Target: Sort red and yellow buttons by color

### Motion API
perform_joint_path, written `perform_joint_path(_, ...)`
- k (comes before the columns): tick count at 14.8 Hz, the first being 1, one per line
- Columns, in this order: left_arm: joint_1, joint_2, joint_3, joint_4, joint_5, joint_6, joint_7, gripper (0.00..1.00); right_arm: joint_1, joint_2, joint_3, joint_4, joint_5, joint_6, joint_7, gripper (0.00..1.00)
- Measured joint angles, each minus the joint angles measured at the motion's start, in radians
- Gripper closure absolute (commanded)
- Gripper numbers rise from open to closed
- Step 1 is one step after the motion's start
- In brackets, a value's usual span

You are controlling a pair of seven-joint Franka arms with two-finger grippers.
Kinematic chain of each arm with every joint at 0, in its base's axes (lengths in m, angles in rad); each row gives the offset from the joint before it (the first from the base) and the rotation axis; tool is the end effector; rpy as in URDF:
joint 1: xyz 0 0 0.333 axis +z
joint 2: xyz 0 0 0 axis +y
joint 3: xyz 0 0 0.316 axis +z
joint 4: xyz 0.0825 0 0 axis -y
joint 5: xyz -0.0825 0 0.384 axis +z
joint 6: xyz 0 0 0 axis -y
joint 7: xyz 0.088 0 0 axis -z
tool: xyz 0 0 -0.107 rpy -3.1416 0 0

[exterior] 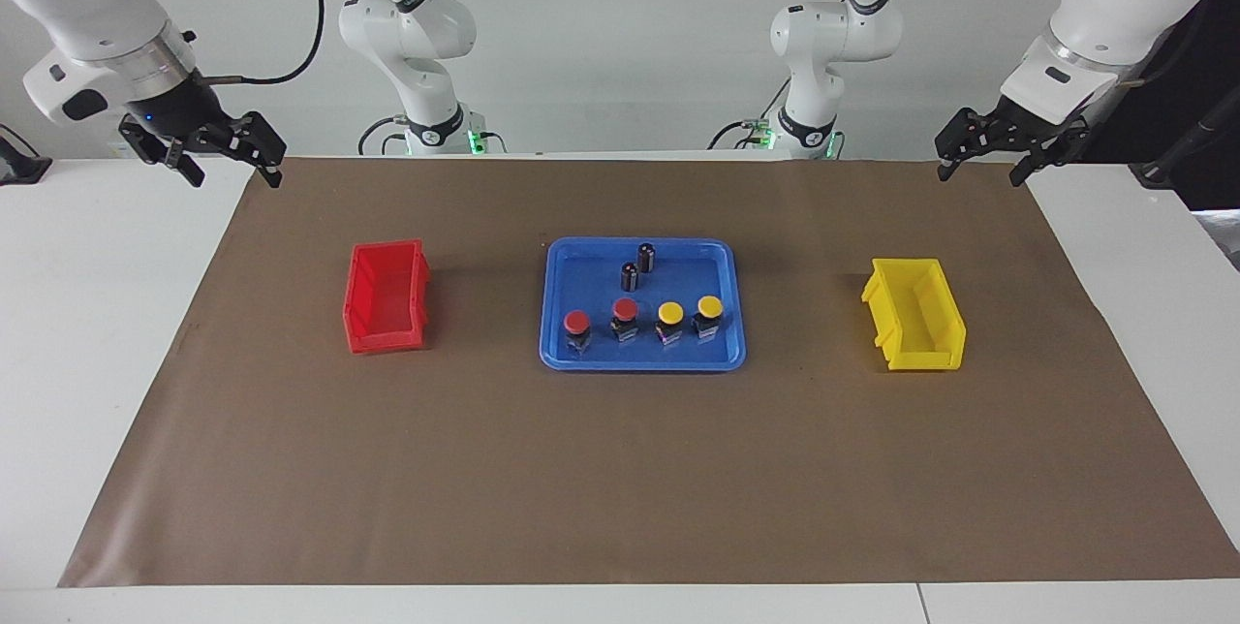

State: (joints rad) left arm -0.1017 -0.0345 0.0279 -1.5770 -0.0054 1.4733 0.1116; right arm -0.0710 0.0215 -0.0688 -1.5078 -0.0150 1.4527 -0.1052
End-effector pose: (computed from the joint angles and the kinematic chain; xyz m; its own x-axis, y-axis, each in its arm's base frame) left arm 0.5320 -0.0397 0.6322 0.9804 -0.1848 -0.0680 -0.1842 -0.9828 0.0140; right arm 0.5435 -0.0778 0.6321 0.9963 -0.0360 -0.0778 -0.0355 -0.9993 0.0084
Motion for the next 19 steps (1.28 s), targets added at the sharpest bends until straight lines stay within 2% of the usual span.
perform_joint_path(6,0.0,0.0,0.0,0.0,0.0,0.0,0.0,0.0,0.002,0.0,0.003,0.0,0.0,0.019,-0.001,0.0)
perform_joint_path(9,0.0,0.0,0.0,0.0,0.0,0.0,0.0,0.0,0.038,0.005,0.013,0.015,0.0,0.014,0.003,0.0)
perform_joint_path(12,0.0,0.0,0.0,0.0,0.0,0.0,0.0,0.0,0.122,0.091,0.029,0.152,0.0,-0.062,0.092,0.0)
perform_joint_path(14,0.0,0.0,0.0,0.0,0.0,0.0,0.0,0.0,0.199,0.161,0.037,0.226,0.0,-0.062,0.19,0.0)
perform_joint_path(19,0.001,0.0,-0.001,0.0,0.0,0.0,0.0,0.0,0.397,0.286,0.058,0.258,0.0,0.111,0.457,0.0)
